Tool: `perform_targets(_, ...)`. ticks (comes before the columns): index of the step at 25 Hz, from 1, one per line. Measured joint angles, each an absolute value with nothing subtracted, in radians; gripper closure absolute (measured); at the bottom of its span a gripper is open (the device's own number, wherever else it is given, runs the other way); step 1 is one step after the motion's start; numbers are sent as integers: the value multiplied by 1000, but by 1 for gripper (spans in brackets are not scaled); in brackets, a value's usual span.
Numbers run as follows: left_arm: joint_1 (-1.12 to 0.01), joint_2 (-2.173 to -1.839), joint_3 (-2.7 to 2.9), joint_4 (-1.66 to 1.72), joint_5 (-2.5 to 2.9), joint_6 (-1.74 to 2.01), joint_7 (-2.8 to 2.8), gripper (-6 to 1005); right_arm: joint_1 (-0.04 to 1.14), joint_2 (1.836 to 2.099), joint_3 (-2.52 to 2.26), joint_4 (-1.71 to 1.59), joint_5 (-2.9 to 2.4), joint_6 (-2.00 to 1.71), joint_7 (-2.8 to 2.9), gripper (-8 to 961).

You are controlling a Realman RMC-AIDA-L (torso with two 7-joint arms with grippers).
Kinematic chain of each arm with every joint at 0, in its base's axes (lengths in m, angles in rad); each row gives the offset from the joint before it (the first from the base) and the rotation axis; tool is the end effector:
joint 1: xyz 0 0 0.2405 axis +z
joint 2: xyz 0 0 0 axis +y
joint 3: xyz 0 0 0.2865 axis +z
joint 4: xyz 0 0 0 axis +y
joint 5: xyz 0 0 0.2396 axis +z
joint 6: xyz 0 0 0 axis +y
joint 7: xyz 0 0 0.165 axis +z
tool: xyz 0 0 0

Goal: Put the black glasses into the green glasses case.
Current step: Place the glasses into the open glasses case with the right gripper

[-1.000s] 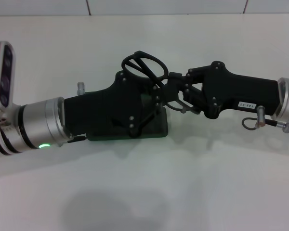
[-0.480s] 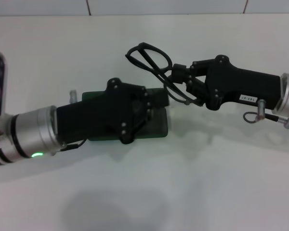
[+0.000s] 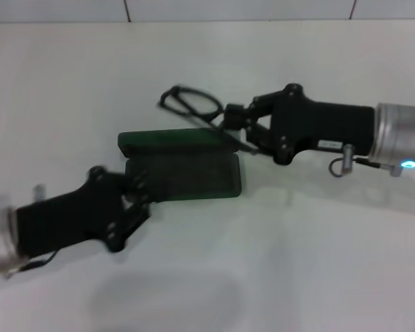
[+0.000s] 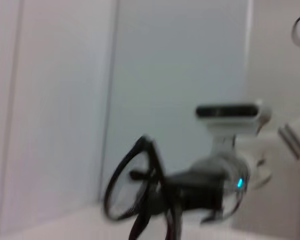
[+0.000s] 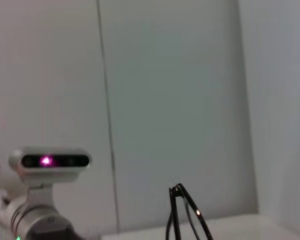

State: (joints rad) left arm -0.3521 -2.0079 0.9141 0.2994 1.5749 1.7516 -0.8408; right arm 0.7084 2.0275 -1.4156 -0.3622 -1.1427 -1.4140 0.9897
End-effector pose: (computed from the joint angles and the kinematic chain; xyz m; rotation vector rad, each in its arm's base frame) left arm -0.3273 0.2775 -0.0483 -2.6108 -0.3551 -1.1094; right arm 0.1911 0.3986 -0.0944 -2.7672 0.1374 1.0462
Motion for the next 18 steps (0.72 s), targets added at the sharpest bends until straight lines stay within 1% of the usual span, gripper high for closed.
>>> perform_targets(2,-313,-2002,914,326,1584,1715,-841,987,716,2028,-1456,-366,-1142,-1385,983,890)
perform_targets(6,-267,-2008,911,368,1591,1598,-843,986,733,2028,-1545,-377,-1135,-1293,982,889)
perform_targets(10,-256,-2010,907,371,1591,1535,-843,986,750,2028,-1633,-392,-1093,-1216,986,889)
perform_targets(18,-247,-2008,907,371,1591,1527,-843,986,757,2028,-1825,-490,-1019,-1012,989,889)
